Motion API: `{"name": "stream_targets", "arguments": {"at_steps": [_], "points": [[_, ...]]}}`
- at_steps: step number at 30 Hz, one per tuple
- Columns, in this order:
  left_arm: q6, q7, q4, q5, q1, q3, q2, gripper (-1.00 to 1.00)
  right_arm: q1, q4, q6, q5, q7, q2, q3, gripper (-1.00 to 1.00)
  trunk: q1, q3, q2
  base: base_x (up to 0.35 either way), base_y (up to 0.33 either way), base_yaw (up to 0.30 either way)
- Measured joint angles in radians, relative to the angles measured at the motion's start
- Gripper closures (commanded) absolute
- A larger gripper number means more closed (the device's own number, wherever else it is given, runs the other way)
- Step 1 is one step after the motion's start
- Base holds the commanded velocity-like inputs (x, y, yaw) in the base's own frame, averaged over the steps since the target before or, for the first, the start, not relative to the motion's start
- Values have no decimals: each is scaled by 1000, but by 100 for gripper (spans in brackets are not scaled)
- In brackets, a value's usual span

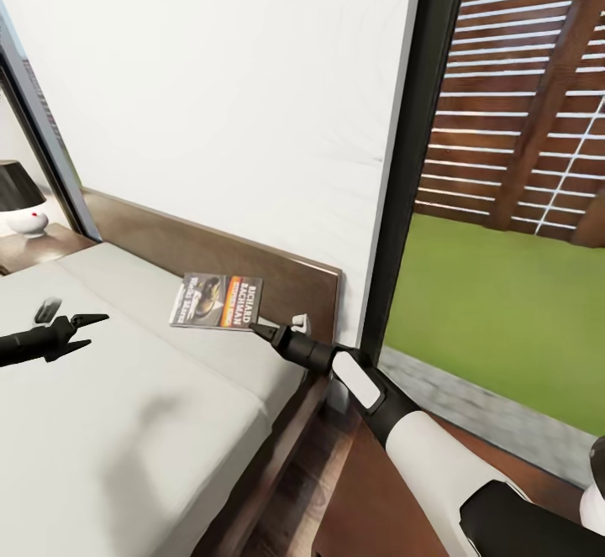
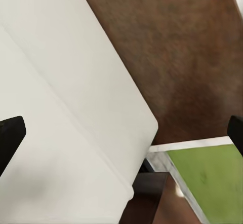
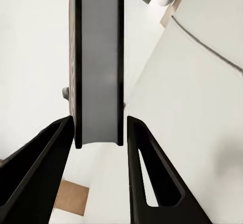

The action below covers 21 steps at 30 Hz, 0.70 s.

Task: In the bedroom, move the book from the bed onto either nightstand, and place the two sandals side by side next to the bed.

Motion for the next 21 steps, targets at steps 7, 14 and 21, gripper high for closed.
{"name": "stream_targets", "arguments": {"at_steps": [7,14,21], "points": [[0,0,-1,0,0,1,0,-100,3,1,32,-14,45,0,-1,100,0,11,0,0,0,0],[0,1,-1,0,0,1,1,-100,10,9,46,-14,77,0,-3,100,0,22,0,0,0,0],[1,1,-1,0,0,1,1,-100,12,38,49,-15,85,0,-3,100,0,33,0,0,0,0]]}}
